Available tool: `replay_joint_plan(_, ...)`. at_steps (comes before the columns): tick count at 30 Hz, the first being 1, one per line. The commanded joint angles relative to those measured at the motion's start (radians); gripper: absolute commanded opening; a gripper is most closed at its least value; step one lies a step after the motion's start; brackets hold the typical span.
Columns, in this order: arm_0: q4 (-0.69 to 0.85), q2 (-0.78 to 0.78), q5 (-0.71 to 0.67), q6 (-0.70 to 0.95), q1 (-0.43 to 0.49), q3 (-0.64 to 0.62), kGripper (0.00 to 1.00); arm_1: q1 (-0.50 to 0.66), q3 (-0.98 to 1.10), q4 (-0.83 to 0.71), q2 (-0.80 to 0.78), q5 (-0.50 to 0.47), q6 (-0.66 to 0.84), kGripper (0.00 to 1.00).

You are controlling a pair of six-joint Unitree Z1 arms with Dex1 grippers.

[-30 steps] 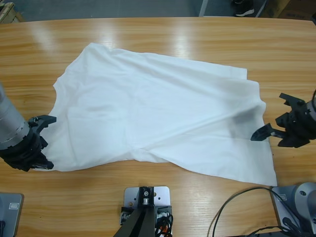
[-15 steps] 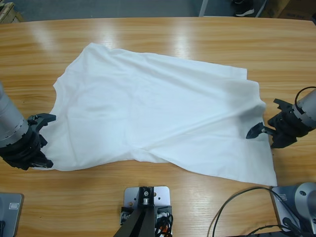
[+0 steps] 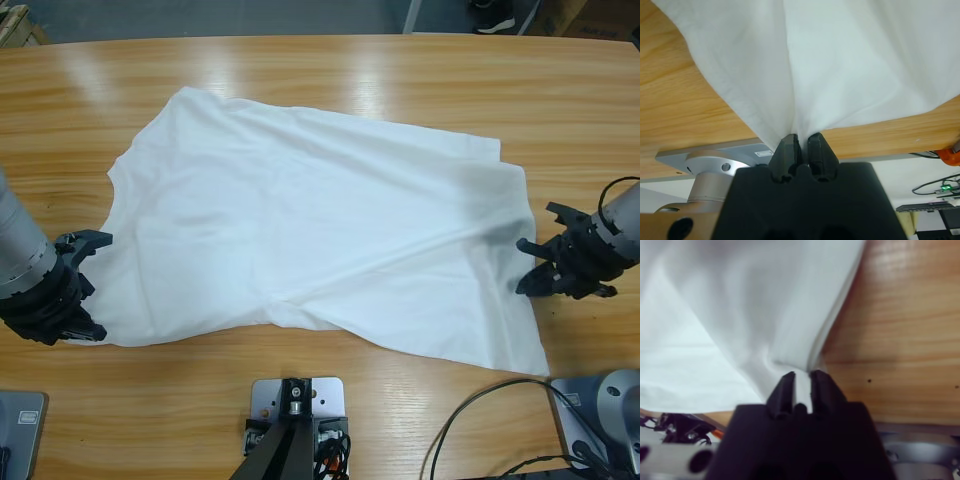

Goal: Fold clothes

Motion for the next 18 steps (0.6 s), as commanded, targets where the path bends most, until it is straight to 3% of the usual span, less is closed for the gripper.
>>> replay_joint_plan(1,0.015,0.011,0.009,0.011,0.011,0.001,0.000,-0.006,-0.084,0.147,-0.014,-0.057,-0.113,0.000)
replay_joint_plan(7,0.015,0.013,0.008,0.010,0.011,-0.002,0.000,-0.006,-0.111,0.190,-0.029,-0.092,-0.135,0.000)
replay_joint_plan(13,0.026,-0.004,0.008,0.010,0.011,-0.003,0.000,-0.072,-0.290,0.418,0.002,-0.234,-0.189,0.000)
replay_joint_plan(18,0.034,-0.012,0.008,0.010,0.011,-0.004,0.000,-0.161,-0.393,0.546,0.057,-0.379,-0.322,0.000)
